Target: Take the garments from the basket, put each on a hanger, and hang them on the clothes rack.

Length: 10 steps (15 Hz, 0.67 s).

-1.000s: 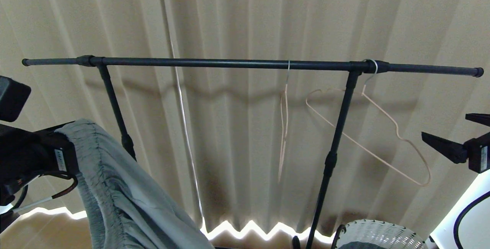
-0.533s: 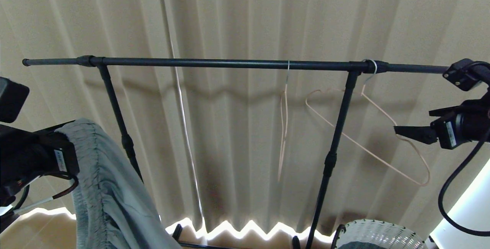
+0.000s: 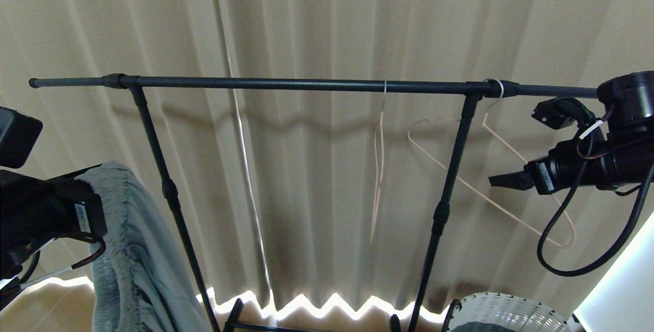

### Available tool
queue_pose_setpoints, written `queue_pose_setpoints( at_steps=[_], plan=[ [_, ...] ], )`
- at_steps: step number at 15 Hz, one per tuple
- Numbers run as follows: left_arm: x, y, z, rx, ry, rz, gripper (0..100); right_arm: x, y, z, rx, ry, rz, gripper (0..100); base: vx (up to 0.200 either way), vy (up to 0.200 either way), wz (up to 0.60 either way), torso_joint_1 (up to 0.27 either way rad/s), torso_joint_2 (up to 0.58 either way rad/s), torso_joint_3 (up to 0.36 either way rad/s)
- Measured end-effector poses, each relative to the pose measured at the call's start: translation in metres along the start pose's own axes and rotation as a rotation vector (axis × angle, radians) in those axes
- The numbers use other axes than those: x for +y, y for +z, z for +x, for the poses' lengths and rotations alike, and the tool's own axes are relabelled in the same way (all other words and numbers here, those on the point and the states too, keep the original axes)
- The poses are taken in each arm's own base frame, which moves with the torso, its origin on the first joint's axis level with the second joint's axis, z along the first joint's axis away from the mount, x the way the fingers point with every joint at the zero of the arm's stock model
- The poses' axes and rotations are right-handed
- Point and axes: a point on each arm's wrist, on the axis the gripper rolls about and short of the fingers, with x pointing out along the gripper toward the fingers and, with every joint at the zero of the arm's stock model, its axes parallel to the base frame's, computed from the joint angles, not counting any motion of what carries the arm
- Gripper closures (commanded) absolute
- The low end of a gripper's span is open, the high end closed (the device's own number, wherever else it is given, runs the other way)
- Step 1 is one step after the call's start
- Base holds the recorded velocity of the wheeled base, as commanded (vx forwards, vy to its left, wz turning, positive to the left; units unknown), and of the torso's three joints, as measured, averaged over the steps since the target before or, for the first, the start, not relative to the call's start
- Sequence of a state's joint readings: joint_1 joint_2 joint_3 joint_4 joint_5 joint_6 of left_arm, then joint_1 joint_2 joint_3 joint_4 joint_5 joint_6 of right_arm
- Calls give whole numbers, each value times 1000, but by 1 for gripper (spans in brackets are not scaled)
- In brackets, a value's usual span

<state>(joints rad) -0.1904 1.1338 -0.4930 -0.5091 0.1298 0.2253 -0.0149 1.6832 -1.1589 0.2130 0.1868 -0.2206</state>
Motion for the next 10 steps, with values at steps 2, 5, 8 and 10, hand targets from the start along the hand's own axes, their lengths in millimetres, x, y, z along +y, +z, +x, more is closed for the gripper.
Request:
queue_pose_setpoints(
  at_steps=[2,5,8,10],
  plan=[
    [0,1,0,-2,0,0,100,0,-1,5,12,5,1,0,0,0,0,0,0,0],
    [-1,1,0,-5,-6,0,100,-1,1,12,-6,6,-5,0,0,0,0,0,0,0],
    [-1,1,0,-3,-9,1,100,-2,1,17,-7,4,-3,100,0,0,0,0,0,0],
    [-1,1,0,-4,-8,1,100,-2,1,16,-8,3,-3,100,0,0,0,0,0,0]
  ],
)
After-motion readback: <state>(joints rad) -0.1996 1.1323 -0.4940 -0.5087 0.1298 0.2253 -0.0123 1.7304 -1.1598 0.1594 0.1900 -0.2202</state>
